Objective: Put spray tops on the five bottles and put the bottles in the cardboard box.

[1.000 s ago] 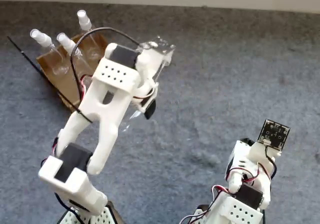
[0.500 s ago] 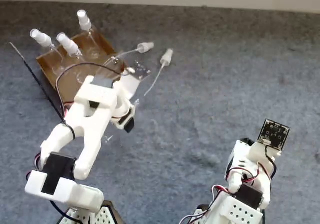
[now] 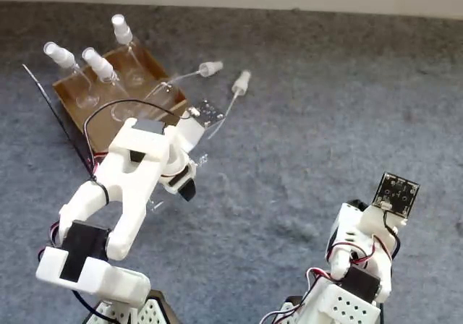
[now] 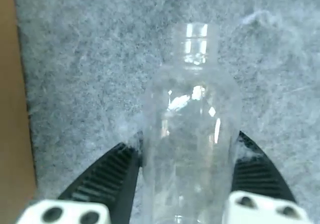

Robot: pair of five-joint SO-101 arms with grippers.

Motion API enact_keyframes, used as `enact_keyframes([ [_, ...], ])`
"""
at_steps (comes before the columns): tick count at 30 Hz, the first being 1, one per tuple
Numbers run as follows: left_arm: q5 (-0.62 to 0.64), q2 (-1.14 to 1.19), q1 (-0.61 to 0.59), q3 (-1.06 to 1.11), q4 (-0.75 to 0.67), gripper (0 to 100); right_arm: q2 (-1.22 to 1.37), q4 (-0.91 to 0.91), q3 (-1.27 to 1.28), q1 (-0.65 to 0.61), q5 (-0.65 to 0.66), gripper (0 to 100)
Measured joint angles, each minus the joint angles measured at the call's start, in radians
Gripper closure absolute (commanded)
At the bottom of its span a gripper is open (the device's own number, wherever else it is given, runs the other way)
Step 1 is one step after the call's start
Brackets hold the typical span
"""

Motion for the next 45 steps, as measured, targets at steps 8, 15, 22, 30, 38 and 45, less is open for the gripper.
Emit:
enact_keyframes([
  [8,-0.086,0.0,0.0,0.0,0.0,74,0.0,0.0,0.0,0.0,0.0,98.2],
  [15,-0.1,0.0,0.0,0.0,0.0,66,0.0,0.0,0.0,0.0,0.0,98.2],
  [22,-0.216,0.0,0.0,0.0,-0.009,75,0.0,0.0,0.0,0.0,0.0,98.2],
  [30,-0.282,0.0,0.0,0.0,-0.012,78,0.0,0.0,0.0,0.0,0.0,98.2],
  [38,-0.282,-0.002,-0.002,0.046,-0.012,78,0.0,0.0,0.0,0.0,0.0,98.2],
  [45,-0.282,-0.002,0.0,0.063,-0.031,78,0.0,0.0,0.0,0.0,0.0,98.2],
])
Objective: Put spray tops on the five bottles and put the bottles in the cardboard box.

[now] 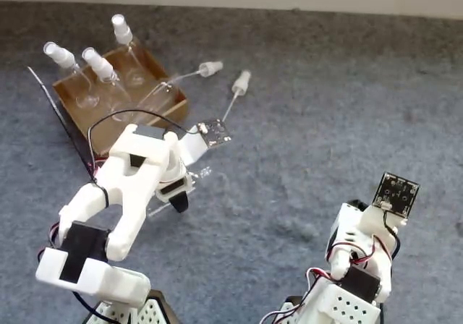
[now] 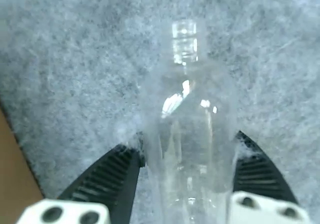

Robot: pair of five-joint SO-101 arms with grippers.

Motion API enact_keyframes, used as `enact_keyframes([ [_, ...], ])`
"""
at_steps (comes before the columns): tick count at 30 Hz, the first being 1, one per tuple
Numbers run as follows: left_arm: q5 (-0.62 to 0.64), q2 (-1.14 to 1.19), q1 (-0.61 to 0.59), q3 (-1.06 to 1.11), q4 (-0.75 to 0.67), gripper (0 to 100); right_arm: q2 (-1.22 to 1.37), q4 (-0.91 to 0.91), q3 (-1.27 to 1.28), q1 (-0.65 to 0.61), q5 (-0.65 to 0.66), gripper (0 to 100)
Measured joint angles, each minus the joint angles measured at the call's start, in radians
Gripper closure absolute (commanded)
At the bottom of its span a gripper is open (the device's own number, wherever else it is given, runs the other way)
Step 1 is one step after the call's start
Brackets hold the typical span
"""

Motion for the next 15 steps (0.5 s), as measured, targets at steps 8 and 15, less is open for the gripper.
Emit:
enact_keyframes([
  [8,0.0,0.0,0.0,0.0,-0.012,83,0.0,0.0,0.0,0.0,0.0,98.2],
  [15,0.0,0.0,0.002,0.0,-0.012,88,0.0,0.0,0.0,0.0,0.0,98.2],
])
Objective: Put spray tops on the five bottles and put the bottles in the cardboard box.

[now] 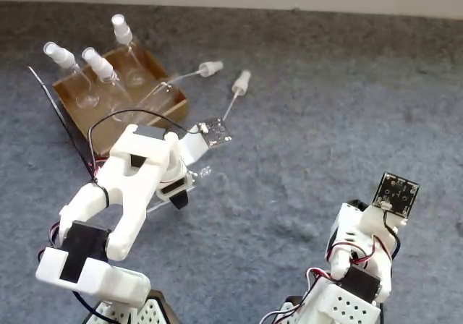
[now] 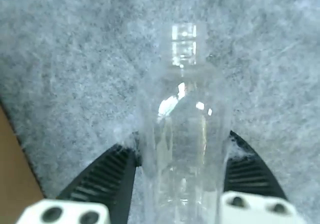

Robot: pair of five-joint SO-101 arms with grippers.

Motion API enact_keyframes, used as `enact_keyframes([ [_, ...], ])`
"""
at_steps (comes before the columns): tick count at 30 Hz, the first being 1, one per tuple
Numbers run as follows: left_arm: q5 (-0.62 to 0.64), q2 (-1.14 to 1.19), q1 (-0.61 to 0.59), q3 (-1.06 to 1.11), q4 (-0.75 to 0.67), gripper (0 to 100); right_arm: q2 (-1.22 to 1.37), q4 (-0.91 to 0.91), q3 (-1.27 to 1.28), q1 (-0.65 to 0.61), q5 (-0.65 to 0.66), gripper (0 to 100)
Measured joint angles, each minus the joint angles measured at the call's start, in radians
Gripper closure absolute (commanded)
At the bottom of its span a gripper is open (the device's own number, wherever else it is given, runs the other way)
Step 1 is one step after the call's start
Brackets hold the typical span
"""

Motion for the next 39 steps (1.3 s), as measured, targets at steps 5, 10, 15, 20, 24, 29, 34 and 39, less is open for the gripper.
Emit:
enact_keyframes([
  [5,0.0,0.0,0.0,0.0,0.0,88,0.0,0.0,0.0,0.0,0.0,98.2],
  [10,0.011,-0.023,0.0,0.0,0.0,88,0.0,0.0,0.0,0.0,0.0,98.2],
  [15,0.14,-0.109,0.003,0.0,0.0,88,0.0,0.0,0.0,0.0,0.0,98.2],
  [20,0.175,-0.31,0.097,0.0,0.009,88,0.0,0.0,0.0,0.0,0.0,98.2],
  [24,0.176,-0.511,0.181,0.0,0.054,88,0.0,0.0,0.0,0.0,0.0,98.2],
  [29,0.176,-0.738,0.172,0.032,0.081,88,0.0,0.0,0.0,0.0,0.0,98.2],
  [34,0.176,-0.931,0.095,0.192,0.083,88,0.0,0.063,0.0,0.0,0.0,98.1],
  [39,0.265,-1.142,0.081,0.33,-0.028,88,-0.002,0.063,0.0,0.0,0.0,97.8],
])
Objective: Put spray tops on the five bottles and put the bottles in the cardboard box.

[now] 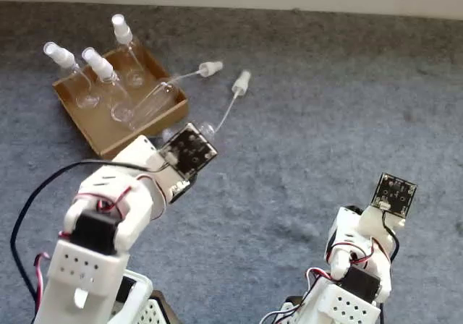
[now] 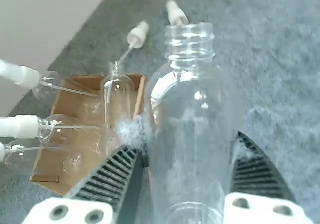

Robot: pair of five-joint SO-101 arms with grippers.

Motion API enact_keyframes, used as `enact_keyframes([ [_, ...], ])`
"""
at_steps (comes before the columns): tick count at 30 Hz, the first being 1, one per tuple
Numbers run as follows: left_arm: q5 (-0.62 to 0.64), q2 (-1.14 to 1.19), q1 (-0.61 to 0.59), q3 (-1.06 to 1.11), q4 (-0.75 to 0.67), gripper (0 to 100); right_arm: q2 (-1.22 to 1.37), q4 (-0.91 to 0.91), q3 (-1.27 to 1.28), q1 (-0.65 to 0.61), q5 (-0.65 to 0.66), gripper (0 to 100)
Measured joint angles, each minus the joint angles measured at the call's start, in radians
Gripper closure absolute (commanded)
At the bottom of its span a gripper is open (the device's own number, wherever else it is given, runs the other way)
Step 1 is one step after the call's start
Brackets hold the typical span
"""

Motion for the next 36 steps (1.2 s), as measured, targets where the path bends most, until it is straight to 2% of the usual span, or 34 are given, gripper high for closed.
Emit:
enact_keyframes([
  [3,0.123,-0.109,-0.012,0.078,-0.074,88,0.0,0.0,0.0,0.0,0.0,97.8],
  [7,0.163,-0.224,-0.009,0.198,-0.172,88,0.0,-0.015,0.0,0.0,0.015,97.8],
  [14,0.178,-0.367,-0.123,0.387,-0.361,88,0.0,-0.021,-0.002,-0.002,0.282,97.8],
  [18,0.319,-0.453,-0.149,0.519,-0.436,88,0.0,-0.021,-0.006,-0.064,0.31,97.8],
  [23,0.382,-0.598,-0.155,0.632,-0.451,88,-0.002,0.061,-0.11,-0.198,0.31,97.8],
  [29,0.387,-0.654,-0.155,0.697,-0.462,88,0.012,0.141,-0.33,-0.227,0.31,97.8],
  [36,0.387,-0.655,-0.155,0.709,-0.462,88,0.365,0.141,-0.609,-0.265,0.316,97.8],
])
